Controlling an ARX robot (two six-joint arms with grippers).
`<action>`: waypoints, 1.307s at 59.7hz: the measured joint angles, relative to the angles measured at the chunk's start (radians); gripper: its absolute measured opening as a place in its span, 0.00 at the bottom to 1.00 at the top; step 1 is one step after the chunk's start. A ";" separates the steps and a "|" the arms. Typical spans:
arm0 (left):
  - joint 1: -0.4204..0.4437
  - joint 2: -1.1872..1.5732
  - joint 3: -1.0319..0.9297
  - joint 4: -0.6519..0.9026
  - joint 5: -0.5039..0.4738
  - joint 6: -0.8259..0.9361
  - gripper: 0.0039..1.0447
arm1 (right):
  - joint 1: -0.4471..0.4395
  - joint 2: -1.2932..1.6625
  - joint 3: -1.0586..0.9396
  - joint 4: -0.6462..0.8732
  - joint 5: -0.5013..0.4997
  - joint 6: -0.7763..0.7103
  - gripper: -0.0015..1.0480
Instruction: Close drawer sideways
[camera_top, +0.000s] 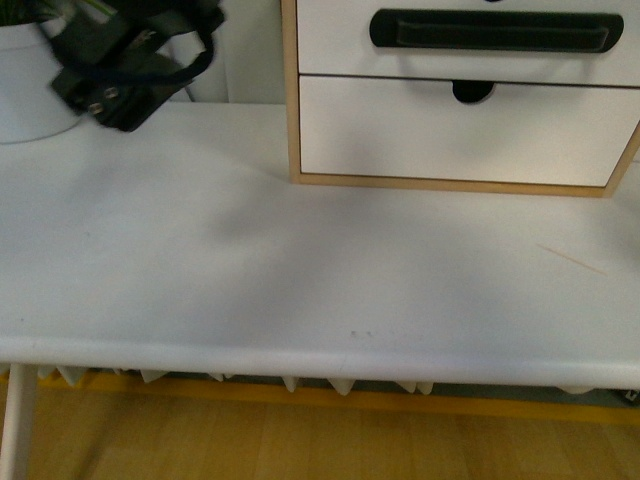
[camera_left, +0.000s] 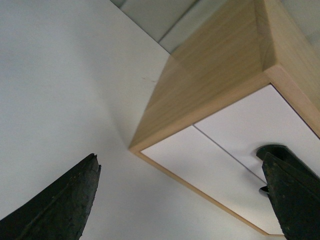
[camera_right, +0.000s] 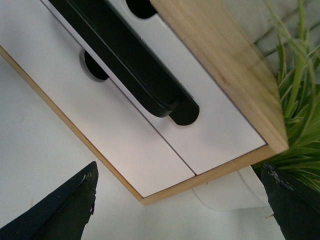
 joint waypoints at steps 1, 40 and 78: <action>0.003 -0.029 -0.031 0.006 -0.001 0.005 0.95 | -0.001 -0.015 -0.010 -0.002 -0.001 0.006 0.91; 0.187 -1.154 -0.834 -0.479 -0.229 0.129 0.95 | -0.128 -1.106 -0.609 -0.424 0.035 0.444 0.91; 0.470 -1.607 -1.054 -0.186 0.419 0.848 0.04 | 0.060 -1.326 -0.732 -0.380 0.313 0.773 0.01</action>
